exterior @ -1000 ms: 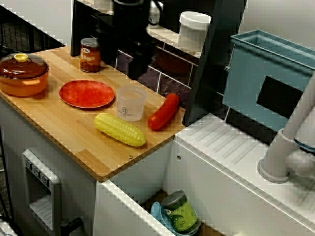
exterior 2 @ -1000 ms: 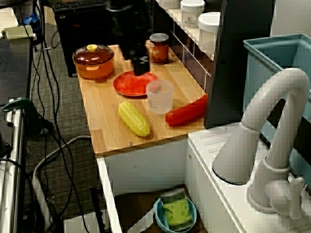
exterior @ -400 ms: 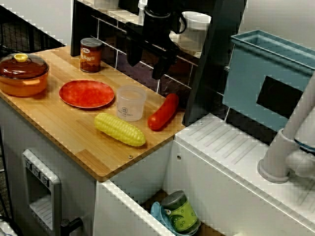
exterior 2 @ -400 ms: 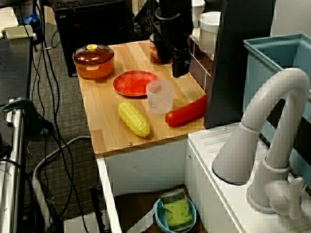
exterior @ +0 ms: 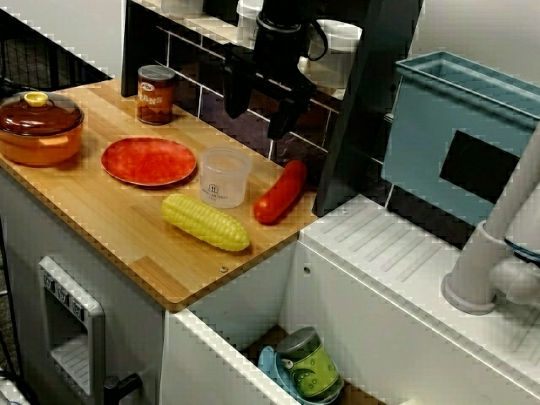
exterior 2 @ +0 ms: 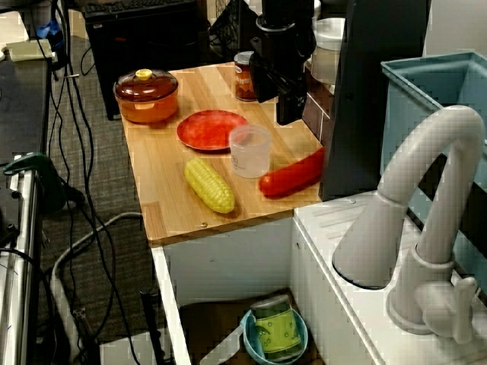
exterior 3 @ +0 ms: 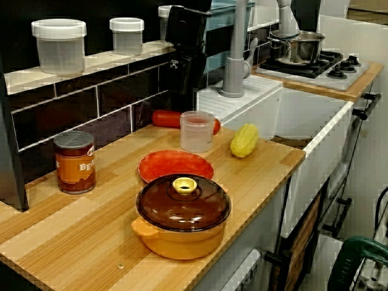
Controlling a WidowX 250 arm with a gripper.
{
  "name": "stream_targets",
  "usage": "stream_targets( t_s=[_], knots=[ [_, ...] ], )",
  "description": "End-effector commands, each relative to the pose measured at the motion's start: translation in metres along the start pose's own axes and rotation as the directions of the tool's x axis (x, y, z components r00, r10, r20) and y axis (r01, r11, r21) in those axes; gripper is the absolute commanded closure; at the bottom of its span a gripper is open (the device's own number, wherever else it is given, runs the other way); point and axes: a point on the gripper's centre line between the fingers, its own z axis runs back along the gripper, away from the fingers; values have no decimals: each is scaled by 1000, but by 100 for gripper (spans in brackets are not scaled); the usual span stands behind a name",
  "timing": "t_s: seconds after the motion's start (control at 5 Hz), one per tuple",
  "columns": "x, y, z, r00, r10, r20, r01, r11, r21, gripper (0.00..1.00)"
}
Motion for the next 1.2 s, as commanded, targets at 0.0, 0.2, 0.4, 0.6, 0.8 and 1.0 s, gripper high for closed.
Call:
stream_targets(
  t_s=[0.0, 0.2, 0.4, 0.6, 0.8, 1.0],
  knots=[
    [-12, 2, 29, 999, -9, 48, 10, 1000, -21, 0],
    [-23, 1, 28, 998, -21, 54, 23, 1000, -20, 0],
    [-27, 0, 26, 998, -19, 58, 21, 1000, -20, 0],
    [-27, -1, 20, 998, -10, 55, 11, 1000, -16, 0],
    [-26, -5, 10, 998, -7, 58, 7, 1000, 2, 0],
    [-22, -7, 0, 997, 2, 72, -3, 1000, 26, 0]
  ],
)
